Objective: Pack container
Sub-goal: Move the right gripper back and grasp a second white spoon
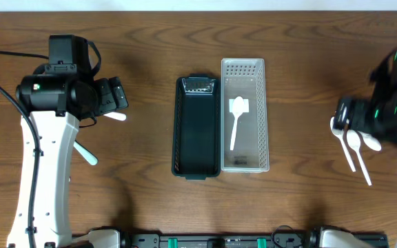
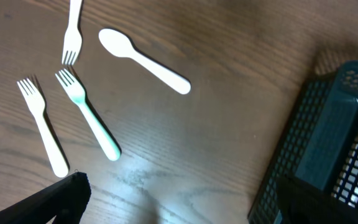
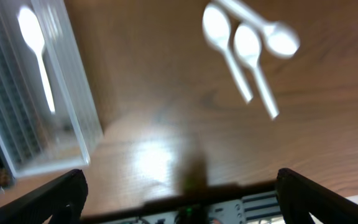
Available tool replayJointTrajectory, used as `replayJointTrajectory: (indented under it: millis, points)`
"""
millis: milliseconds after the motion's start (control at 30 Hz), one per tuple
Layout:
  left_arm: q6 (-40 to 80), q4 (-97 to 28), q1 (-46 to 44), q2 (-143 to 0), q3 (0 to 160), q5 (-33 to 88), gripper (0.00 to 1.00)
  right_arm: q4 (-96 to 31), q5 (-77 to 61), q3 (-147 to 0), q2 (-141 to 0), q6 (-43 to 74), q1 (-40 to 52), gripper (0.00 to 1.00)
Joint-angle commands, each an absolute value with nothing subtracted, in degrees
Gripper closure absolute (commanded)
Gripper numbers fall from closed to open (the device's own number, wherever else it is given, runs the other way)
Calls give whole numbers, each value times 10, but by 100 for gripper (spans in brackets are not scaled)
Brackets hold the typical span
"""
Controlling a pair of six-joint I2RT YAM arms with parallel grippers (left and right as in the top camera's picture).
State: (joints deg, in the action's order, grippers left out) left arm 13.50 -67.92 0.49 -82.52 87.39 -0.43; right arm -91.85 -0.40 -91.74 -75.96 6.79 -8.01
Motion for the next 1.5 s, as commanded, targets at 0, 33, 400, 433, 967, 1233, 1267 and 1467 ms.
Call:
replayJointTrajectory:
  millis: [0,33,400,433,967,1233,1267,1467]
  points:
    - [130,-681,6,-828,874,-11,2,-885,-64,-806,-673,44,-75,1]
    - [130,-681,6,-828,874,-11,2,-870,-77,-775,-648,41,-75,1]
    - [129,-681,6,-828,874,-11,2,-744,-28,-706,-612,42,-76,1]
    - [130,-681,6,-828,874,-11,2,-742,-17,-706,-632,42,-77,1]
    - [128,-681,6,-828,874,-11,2,-606,11,-706,-965,-164,-92,1]
    - [128,-681,6,-828,874,-11,2,-576,20,-706,-1042,-194,-116,1]
    - [128,-681,6,-828,874,-11,2,-575,29,-706,-1051,-193,-118,1]
    - [128,-681,6,-828,874,-11,2,-574,43,-706,-1083,-176,-123,1]
